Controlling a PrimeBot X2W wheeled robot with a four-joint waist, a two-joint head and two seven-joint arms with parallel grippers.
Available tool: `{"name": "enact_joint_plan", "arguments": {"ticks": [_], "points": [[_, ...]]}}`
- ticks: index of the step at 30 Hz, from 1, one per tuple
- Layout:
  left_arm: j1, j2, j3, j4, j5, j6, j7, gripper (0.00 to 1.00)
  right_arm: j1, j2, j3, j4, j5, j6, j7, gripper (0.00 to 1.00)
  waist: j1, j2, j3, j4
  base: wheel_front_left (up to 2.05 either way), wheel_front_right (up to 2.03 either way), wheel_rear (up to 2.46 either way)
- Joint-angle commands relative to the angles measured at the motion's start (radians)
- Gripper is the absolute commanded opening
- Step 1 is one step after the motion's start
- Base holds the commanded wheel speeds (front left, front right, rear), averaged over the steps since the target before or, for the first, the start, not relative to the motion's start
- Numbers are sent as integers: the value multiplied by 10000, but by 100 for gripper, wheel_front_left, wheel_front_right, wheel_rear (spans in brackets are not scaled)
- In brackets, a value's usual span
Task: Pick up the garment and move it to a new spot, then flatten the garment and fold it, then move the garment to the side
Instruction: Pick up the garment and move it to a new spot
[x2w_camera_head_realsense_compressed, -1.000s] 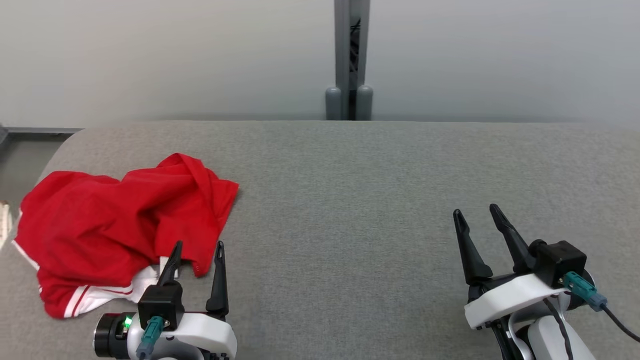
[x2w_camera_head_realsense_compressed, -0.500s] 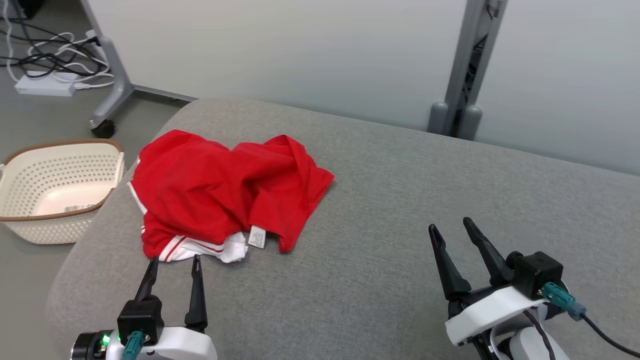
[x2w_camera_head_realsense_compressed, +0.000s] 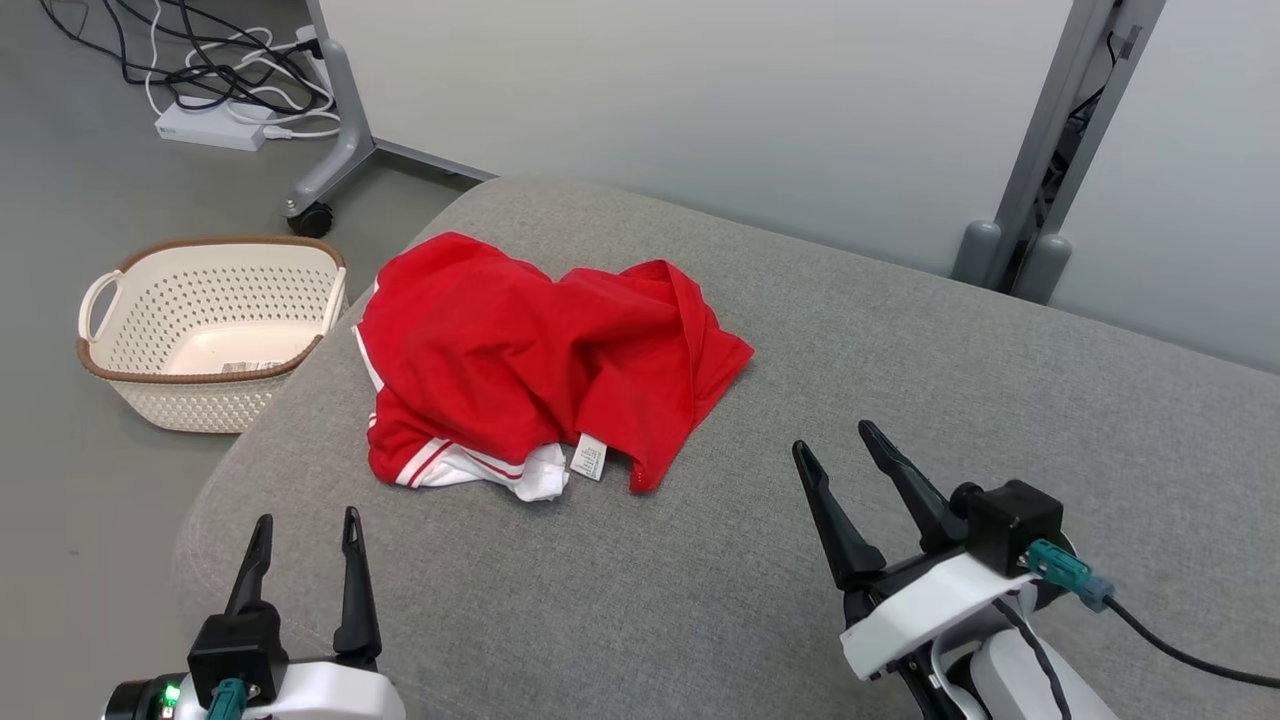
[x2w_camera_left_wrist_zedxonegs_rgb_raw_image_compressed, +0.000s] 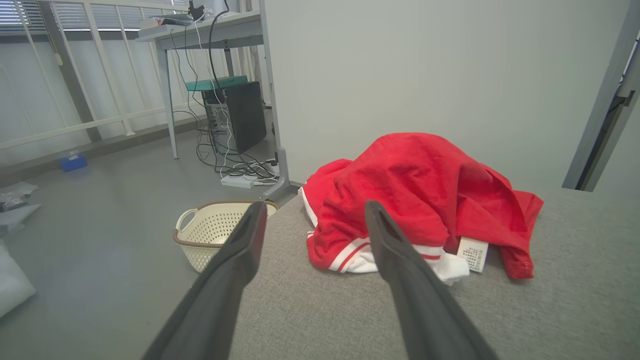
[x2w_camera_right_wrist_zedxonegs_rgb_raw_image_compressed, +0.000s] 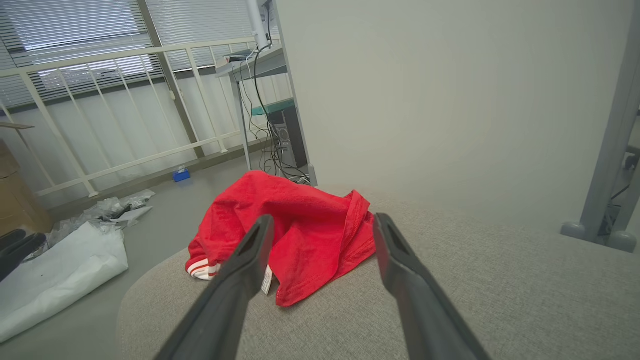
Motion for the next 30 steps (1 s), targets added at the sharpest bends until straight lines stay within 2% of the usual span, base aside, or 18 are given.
{"name": "enact_joint_plan", "arguments": {"ticks": [1, 8, 13, 17, 19, 23, 30], "points": [[160, 24, 60, -93, -25, 60, -42, 100, -180, -80, 70, 50, 94, 18, -27, 100, 0, -1, 43, 32, 0, 0, 0], [184, 14, 50, -124, -40, 79, -42, 100, -328, -82, 175, 230, 221, 18, -27, 100, 0, -1, 46, 28, 0, 0, 0], [74, 13, -58, -94, -125, 91, -42, 100, -227, -82, -52, 234, 189, 18, -27, 100, 0, -1, -9, -36, 0, 0, 0], [-30, 8, -101, 14, -201, -91, -42, 100, -103, -88, -457, 163, -14, 18, -27, 100, 0, -1, 13, -110, 0, 0, 0], [-212, 14, -110, 74, -858, -260, -42, 100, -57, -85, -661, 102, -168, 18, -27, 100, 0, -1, 118, -132, 0, 0, 0], [-824, 35, -263, 473, -1013, -853, -41, 100, 41, -282, -1005, -137, -564, 18, -27, 100, 0, -1, 424, -156, 0, 0, 0], [-2995, 641, -24, 1533, -1448, -1761, 245, 100, -708, -749, -1064, -840, -1069, 11, 202, 100, 0, -1, 1695, -782, 0, 0, 0]]}}
